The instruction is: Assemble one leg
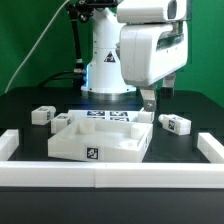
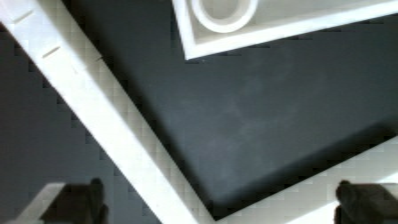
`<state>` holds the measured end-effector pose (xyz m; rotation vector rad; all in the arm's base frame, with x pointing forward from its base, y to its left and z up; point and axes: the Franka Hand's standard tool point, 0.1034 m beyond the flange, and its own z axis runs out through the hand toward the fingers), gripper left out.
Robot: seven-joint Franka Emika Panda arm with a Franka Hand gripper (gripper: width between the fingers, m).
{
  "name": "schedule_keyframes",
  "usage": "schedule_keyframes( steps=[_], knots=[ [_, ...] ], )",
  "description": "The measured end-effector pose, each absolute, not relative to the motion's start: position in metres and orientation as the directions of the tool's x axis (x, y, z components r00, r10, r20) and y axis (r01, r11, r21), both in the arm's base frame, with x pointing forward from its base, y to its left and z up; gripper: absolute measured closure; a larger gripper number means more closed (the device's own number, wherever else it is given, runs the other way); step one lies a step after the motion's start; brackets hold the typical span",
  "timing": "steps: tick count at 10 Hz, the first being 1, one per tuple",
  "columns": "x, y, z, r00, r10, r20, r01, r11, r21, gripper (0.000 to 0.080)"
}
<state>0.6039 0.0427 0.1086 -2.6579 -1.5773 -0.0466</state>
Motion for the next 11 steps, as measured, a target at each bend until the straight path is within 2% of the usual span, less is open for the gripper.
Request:
schedule_keyframes(
  steps=[6, 10, 11],
  knots=[
    [0.603, 0.042, 0.107, 0.478, 0.877, 0.050, 0.878, -0.477, -0.029, 0.0150],
    [0.583, 0.029, 0.086, 0.189, 0.980, 0.057, 0.981, -0.191, 0.026, 0.0150],
    [0.581, 0.022, 0.085, 0.141, 0.988, 0.061, 0.988, -0.145, 0.062, 0.0150]
  ],
)
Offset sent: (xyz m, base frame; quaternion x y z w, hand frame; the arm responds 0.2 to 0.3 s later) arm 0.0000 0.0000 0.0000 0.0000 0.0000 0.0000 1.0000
